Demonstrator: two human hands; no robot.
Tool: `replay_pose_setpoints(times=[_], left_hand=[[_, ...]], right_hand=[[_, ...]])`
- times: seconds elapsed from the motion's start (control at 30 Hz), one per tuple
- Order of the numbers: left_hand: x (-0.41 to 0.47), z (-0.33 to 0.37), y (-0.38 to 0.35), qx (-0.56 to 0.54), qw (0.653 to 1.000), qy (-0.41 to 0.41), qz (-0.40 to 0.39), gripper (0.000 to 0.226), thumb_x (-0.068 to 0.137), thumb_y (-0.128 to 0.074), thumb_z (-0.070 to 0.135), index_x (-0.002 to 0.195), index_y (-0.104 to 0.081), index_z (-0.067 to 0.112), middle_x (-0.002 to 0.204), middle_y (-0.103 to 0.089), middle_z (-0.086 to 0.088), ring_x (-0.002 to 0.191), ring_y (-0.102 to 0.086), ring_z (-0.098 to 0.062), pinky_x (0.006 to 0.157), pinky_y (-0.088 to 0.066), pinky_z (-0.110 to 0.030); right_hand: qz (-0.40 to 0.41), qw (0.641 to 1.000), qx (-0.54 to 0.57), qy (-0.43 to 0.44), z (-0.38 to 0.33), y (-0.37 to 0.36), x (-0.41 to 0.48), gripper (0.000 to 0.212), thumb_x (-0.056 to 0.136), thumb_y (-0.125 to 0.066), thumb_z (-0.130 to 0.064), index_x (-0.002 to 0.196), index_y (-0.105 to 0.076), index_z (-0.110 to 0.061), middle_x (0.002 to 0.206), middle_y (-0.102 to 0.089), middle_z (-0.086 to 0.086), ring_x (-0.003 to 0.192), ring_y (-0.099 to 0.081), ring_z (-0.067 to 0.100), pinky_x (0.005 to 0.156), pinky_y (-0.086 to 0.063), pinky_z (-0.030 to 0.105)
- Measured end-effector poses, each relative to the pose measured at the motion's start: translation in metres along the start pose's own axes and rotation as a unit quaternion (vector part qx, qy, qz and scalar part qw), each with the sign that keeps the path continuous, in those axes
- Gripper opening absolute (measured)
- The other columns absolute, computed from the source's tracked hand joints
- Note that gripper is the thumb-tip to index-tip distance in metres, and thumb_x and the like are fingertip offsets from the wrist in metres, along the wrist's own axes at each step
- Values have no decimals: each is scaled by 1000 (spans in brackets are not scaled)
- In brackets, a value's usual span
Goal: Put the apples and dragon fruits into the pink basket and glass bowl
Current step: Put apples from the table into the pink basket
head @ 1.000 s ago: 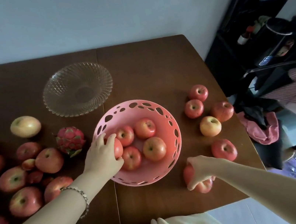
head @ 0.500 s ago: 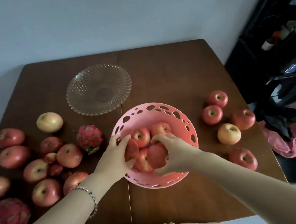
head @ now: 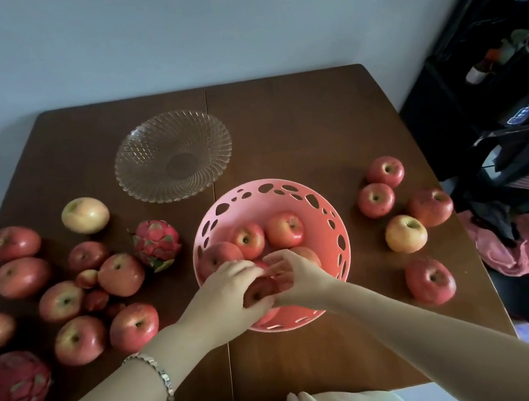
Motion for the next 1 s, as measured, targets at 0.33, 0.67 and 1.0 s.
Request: replay_pose_setpoints(times=[0.33, 0.67, 1.0], left_hand=[[10, 20, -13, 306, 947, -15, -100, 65, 84, -55, 43, 142, -28, 35, 138, -37, -4, 125, -35, -27, 100, -37, -34], [11, 26, -19, 298, 946, 110, -64, 63, 82, -52, 58, 136, -34, 30, 139, -32, -6, 121, -41, -30, 84, -46, -34], [7, 17, -15, 233, 963, 123, -57, 65, 82, -52, 59, 137, -31, 32, 139, -33, -1, 106, -61, -27, 70, -45, -29]], right_hand=[[40, 999, 26, 14, 1, 32, -21, 45, 83, -67, -16, 126, -52, -16, 119, -59, -1, 108, -57, 10, 97, -46, 25], [190, 842, -371, -342, 110, 119, -65, 56, 83, -55, -15, 135, -36, -23, 134, -28, 10, 122, -32, 32, 97, -39, 41], [253, 904, -282, -198, 71, 129, -82, 73, 66, -71, -39, 132, -40, -27, 126, -47, 1, 107, -52, 30, 77, -48, 33]])
Point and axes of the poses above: each hand's wrist, its own x-axis towards the middle knuckle, its own y-axis out of the back of the hand, z = x × y, the point moved 4 cm from there along x, towards the middle knuckle
